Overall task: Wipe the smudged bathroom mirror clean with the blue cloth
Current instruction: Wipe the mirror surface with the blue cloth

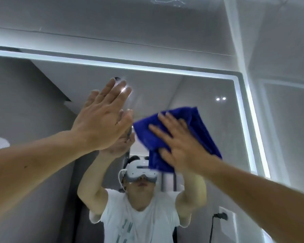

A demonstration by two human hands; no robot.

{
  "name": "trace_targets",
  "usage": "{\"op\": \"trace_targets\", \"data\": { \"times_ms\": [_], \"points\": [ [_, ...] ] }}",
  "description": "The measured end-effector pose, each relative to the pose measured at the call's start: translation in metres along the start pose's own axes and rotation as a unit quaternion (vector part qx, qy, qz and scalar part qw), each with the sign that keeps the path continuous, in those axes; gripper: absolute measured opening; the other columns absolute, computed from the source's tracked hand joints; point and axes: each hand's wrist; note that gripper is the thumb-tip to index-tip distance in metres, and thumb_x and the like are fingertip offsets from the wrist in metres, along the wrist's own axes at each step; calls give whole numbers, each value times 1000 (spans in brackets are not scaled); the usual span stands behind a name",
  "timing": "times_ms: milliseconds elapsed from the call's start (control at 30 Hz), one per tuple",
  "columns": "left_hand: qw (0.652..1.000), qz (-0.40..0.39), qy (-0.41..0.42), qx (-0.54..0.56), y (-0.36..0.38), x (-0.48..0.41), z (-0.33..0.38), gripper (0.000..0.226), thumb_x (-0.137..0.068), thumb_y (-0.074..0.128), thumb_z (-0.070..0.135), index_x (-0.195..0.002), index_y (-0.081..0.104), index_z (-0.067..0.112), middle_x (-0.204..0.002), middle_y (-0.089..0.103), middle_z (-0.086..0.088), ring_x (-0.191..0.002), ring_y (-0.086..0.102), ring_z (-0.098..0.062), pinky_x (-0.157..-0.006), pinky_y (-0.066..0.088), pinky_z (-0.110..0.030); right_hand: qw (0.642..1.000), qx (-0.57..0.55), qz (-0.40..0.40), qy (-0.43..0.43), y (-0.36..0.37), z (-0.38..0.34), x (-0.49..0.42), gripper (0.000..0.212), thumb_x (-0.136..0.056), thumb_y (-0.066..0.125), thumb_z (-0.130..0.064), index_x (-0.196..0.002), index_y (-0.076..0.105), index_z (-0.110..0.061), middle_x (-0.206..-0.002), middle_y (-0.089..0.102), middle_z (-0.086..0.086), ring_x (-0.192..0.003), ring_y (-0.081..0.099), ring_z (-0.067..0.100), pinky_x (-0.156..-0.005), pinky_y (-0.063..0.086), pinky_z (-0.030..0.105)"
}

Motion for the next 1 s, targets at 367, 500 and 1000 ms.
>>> {"op": "trace_targets", "data": {
  "times_ms": [367,500,1000],
  "points": [
    [999,3,1,-49,-22,8,-47,77,-86,2,65,-155,2,32,-161,-10,19,-144,-21,3,-120,-8,-31,962,4,88,257,-23,24,-101,65,-99,18,-51,-156,-4,-28,-163,-11,9,-149,-12,27,-118,-6,48],
    [999,5,1,-37,-21,9,-44,75,-86,3,63,-155,2,33,-159,-12,20,-143,-22,4,-117,-11,-28,984,21,73,162,-1,-31,-52,67,-96,13,-53,-154,-10,-27,-162,-19,6,-148,-19,24,-119,-11,46],
    [996,2,16,-87,-55,10,-68,76,-84,-3,64,-153,-7,35,-160,-18,19,-141,-29,3,-117,-16,-29,960,-29,40,275,-48,29,-186,65,-97,16,-52,-155,-7,-29,-162,-17,6,-148,-17,26,-117,-6,51]
  ]
}}
Point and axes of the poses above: each hand's wrist, its own x-axis away from the middle knuckle, its own y-axis out of the palm, z = x × y
